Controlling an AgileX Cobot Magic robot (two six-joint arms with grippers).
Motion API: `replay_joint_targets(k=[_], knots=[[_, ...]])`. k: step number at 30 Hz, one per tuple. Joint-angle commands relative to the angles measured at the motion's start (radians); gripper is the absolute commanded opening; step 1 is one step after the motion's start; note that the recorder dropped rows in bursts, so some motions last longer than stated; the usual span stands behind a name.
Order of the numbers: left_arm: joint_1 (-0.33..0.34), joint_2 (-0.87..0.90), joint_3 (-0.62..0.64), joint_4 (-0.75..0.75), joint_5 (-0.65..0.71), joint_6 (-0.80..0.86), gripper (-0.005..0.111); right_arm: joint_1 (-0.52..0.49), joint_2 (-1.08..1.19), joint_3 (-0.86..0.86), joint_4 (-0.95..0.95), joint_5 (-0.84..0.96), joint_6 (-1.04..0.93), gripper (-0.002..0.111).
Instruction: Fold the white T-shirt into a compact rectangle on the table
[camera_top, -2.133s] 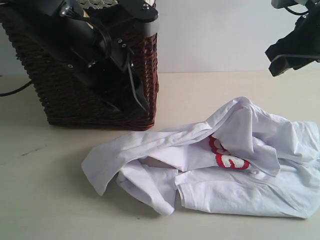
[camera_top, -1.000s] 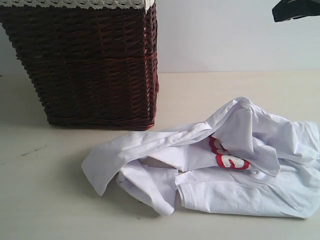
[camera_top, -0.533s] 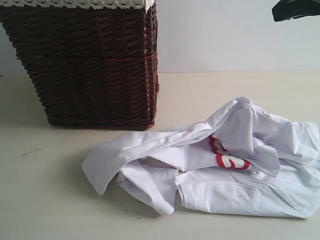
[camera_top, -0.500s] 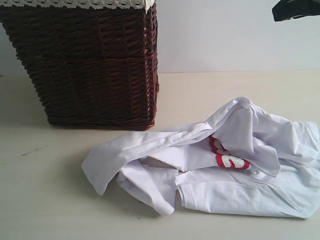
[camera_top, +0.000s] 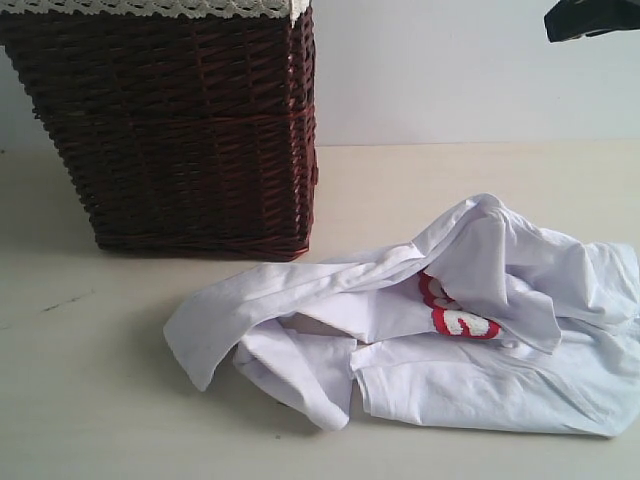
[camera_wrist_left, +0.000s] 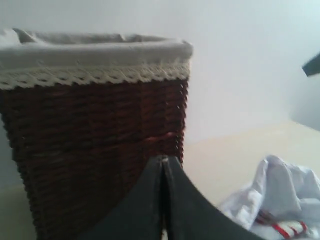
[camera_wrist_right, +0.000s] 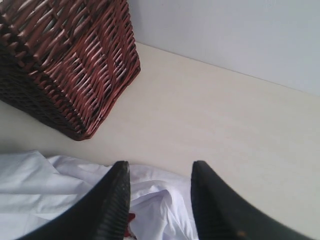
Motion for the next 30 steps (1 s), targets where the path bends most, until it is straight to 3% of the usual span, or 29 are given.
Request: replay_joint_targets(k=[1, 8, 14, 22, 30], knots=[[0.068, -0.133, 0.142, 0.005, -0.245, -0.032, 0.0, -0.001, -0.007, 0.006, 0.01, -0.009, -0.009, 0.039], [0.198, -0.335, 0.277, 0.005, -0.254, -0.014, 0.0, -0.001, -0.007, 0.006, 0.01, -0.009, -0.009, 0.039], [0.289, -0.356, 0.338, 0.005, -0.147, -0.025, 0.0, -0.001, -0.007, 0.006, 0.01, -0.009, -0.009, 0.039], [0.297, -0.356, 0.338, 0.012, 0.278, 0.007, 0.0, -0.001, -0.007, 0.006, 0.01, -0.011, -0.009, 0.039], [0.297, -0.356, 0.338, -0.002, 0.318, -0.032, 0.0, -0.001, -0.007, 0.006, 0.01, -0.011, -0.009, 0.039]])
